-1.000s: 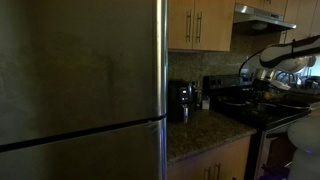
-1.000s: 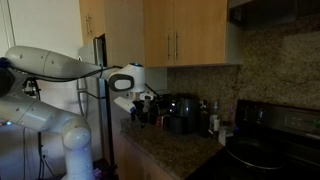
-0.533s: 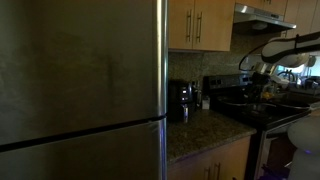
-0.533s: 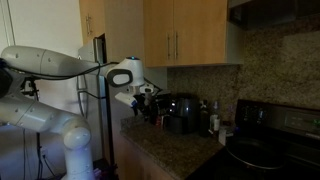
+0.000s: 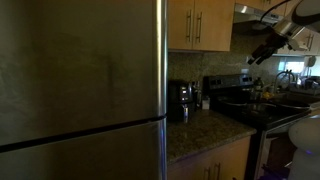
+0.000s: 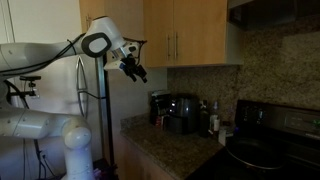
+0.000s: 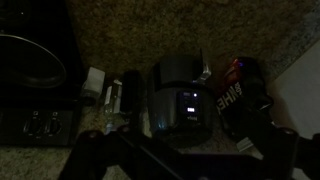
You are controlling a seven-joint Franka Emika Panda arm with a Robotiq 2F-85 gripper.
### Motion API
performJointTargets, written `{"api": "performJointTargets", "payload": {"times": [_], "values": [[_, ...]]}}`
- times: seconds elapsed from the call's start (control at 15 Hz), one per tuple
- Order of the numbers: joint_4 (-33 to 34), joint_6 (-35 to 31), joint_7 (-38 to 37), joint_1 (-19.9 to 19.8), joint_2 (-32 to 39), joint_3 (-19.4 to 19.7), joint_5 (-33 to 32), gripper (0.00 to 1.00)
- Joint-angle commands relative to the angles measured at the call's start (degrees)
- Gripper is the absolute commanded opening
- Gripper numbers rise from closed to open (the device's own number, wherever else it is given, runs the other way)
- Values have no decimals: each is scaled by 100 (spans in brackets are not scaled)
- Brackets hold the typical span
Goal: Open the door of the kitchen cabinet
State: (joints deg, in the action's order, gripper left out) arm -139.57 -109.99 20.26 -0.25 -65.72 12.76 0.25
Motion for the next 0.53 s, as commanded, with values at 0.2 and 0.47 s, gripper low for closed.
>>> {"api": "performJointTargets", "payload": {"times": [0.2, 0.47], "values": [[678, -940, -965, 162, 675, -284, 465, 100], [1772, -1893, -2203, -3, 1562, -721, 834, 100]]}}
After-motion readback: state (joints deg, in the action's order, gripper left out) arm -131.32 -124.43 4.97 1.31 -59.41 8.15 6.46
